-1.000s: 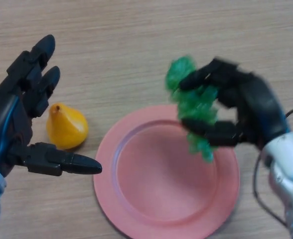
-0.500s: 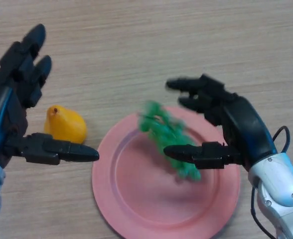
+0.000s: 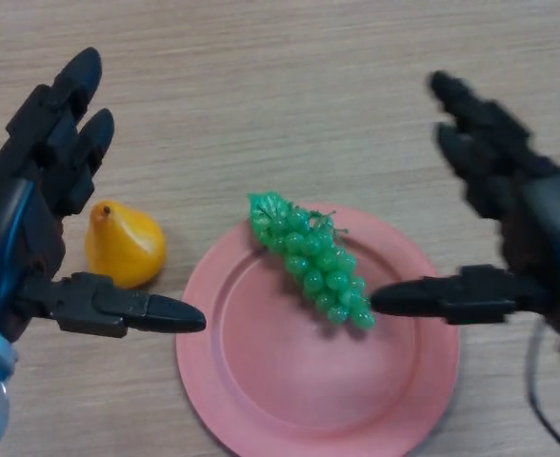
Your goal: Pick up the green grapes and place it on the plate
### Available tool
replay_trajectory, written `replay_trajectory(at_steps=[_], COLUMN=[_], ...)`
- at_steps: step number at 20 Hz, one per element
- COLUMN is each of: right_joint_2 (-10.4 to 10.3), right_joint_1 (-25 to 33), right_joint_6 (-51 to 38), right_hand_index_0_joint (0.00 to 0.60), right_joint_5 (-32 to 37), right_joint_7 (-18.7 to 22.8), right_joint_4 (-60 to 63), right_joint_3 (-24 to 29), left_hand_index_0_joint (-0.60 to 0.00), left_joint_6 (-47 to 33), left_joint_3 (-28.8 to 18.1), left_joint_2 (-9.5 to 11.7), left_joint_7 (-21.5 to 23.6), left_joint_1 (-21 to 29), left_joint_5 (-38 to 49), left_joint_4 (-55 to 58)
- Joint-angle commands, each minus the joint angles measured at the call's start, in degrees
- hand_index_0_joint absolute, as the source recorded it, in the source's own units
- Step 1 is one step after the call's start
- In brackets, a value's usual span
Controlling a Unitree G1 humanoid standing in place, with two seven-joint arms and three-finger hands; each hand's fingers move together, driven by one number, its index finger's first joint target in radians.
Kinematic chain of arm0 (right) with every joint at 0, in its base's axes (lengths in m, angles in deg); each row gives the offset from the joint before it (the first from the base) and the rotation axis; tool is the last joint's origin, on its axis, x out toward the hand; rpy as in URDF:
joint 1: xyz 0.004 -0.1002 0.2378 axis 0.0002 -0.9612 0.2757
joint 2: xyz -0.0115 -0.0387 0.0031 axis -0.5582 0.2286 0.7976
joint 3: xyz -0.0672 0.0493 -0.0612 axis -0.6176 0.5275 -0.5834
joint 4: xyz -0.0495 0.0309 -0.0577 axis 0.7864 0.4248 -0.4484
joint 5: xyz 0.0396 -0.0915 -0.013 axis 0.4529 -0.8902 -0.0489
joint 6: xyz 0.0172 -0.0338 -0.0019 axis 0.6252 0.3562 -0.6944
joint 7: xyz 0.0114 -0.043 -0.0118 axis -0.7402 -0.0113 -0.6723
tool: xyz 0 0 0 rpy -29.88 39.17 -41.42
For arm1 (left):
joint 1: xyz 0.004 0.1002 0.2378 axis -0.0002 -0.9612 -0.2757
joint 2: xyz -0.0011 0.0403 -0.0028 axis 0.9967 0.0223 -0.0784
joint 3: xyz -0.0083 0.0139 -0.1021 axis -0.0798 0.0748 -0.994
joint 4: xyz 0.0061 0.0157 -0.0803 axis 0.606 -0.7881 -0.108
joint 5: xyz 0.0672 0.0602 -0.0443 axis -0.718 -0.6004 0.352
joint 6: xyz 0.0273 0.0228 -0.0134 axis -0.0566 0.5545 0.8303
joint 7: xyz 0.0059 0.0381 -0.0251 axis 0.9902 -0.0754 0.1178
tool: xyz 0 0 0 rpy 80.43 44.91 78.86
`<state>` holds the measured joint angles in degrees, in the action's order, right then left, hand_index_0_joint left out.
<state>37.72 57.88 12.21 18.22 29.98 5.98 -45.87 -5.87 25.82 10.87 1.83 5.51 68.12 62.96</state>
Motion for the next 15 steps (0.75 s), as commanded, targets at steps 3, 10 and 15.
replay_trajectory(at_steps=[3, 10, 15], right_joint_2=[2.32, 2.15, 1.62], right_joint_1=[0.20, 0.08, 0.18], right_joint_6=[-9.93, -20.74, -12.50], right_hand_index_0_joint=[0.000, 0.000, 0.000], right_joint_5=[-0.55, -6.52, -0.72], right_joint_7=[-3.67, -7.96, -6.64], right_joint_4=[-4.51, -0.11, -1.77], right_joint_3=[3.23, 2.22, 2.03], left_hand_index_0_joint=[0.000, 0.000, 0.000], left_joint_6=[-2.56, -5.12, -7.36], left_joint_3=[-2.06, -2.64, -2.06], left_joint_2=[1.52, 0.89, 1.82], left_joint_7=[-4.46, -6.98, -6.99], left_joint_1=[-0.23, -0.32, 0.76], left_joint_5=[-4.65, -9.57, -10.54], left_joint_4=[6.45, 2.97, 0.92])
